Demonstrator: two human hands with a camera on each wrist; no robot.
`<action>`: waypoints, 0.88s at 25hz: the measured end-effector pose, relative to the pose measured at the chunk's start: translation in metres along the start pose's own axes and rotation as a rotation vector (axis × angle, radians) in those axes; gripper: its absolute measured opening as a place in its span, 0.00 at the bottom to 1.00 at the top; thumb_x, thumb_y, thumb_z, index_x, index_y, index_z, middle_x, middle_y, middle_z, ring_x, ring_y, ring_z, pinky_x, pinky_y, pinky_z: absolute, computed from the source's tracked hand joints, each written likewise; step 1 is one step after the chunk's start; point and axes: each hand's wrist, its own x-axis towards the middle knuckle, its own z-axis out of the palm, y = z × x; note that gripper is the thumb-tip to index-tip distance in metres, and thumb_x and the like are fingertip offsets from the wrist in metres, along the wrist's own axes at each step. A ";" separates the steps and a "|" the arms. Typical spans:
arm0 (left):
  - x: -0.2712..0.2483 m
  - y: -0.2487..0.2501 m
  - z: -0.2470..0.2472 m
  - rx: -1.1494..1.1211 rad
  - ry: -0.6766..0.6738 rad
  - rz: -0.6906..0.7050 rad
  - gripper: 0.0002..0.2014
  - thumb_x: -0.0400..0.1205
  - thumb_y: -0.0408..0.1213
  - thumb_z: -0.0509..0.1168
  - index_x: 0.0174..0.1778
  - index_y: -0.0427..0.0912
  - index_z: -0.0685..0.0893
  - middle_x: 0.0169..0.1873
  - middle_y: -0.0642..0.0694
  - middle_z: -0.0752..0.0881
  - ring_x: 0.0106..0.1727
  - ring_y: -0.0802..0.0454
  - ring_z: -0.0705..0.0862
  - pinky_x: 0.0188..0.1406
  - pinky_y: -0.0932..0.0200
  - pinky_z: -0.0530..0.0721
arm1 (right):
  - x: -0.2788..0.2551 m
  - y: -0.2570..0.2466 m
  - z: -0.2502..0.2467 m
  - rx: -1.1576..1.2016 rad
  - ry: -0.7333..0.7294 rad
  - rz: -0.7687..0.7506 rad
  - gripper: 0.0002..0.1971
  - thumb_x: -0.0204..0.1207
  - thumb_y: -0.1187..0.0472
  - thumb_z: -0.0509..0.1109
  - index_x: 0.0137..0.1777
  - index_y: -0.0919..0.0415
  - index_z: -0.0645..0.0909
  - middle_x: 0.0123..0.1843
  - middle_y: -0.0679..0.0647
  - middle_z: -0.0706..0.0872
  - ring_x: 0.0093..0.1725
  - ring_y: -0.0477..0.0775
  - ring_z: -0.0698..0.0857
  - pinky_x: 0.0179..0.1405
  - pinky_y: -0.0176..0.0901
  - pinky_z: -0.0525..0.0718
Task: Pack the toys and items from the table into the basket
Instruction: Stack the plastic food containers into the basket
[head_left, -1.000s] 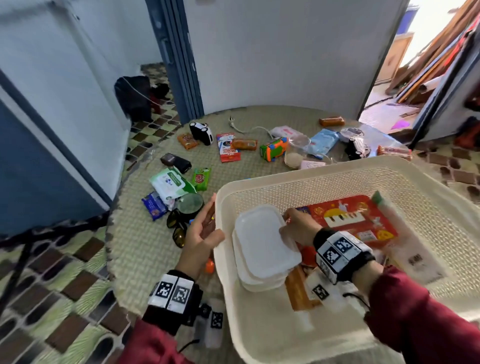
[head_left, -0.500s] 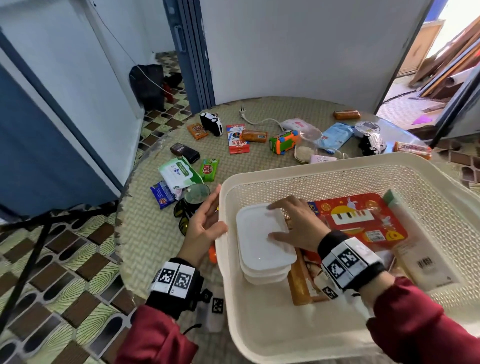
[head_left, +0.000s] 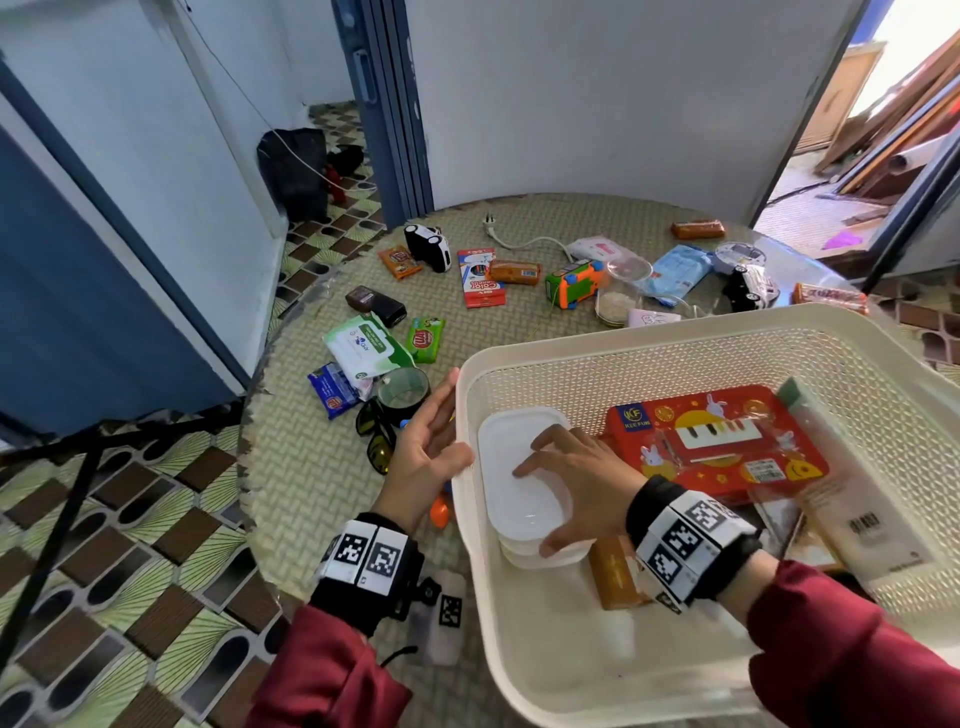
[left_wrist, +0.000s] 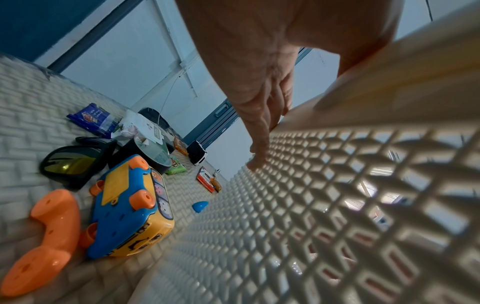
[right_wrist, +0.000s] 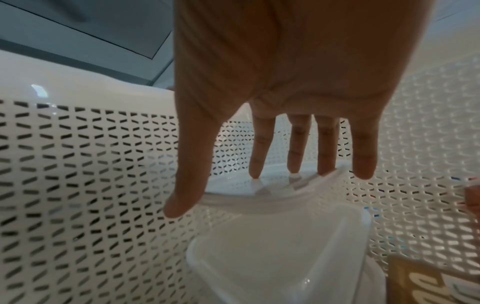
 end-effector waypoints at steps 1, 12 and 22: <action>0.000 0.000 0.000 0.006 -0.001 0.003 0.42 0.62 0.39 0.68 0.77 0.55 0.69 0.73 0.53 0.76 0.74 0.56 0.75 0.66 0.62 0.79 | 0.000 0.000 -0.001 -0.005 -0.013 0.003 0.43 0.57 0.38 0.80 0.73 0.42 0.68 0.75 0.46 0.61 0.75 0.52 0.59 0.77 0.55 0.59; 0.008 0.041 -0.001 0.482 0.086 0.004 0.29 0.76 0.44 0.70 0.75 0.50 0.73 0.68 0.53 0.78 0.61 0.66 0.76 0.59 0.65 0.75 | -0.014 0.009 -0.055 0.225 0.365 0.115 0.17 0.79 0.55 0.67 0.67 0.55 0.78 0.65 0.54 0.80 0.64 0.52 0.78 0.59 0.35 0.70; 0.003 0.151 0.069 0.300 -0.092 0.238 0.11 0.81 0.33 0.64 0.59 0.45 0.84 0.54 0.51 0.88 0.57 0.56 0.86 0.53 0.58 0.86 | -0.130 -0.010 -0.108 0.286 0.679 0.235 0.15 0.78 0.53 0.67 0.64 0.52 0.81 0.57 0.50 0.85 0.56 0.50 0.83 0.57 0.47 0.82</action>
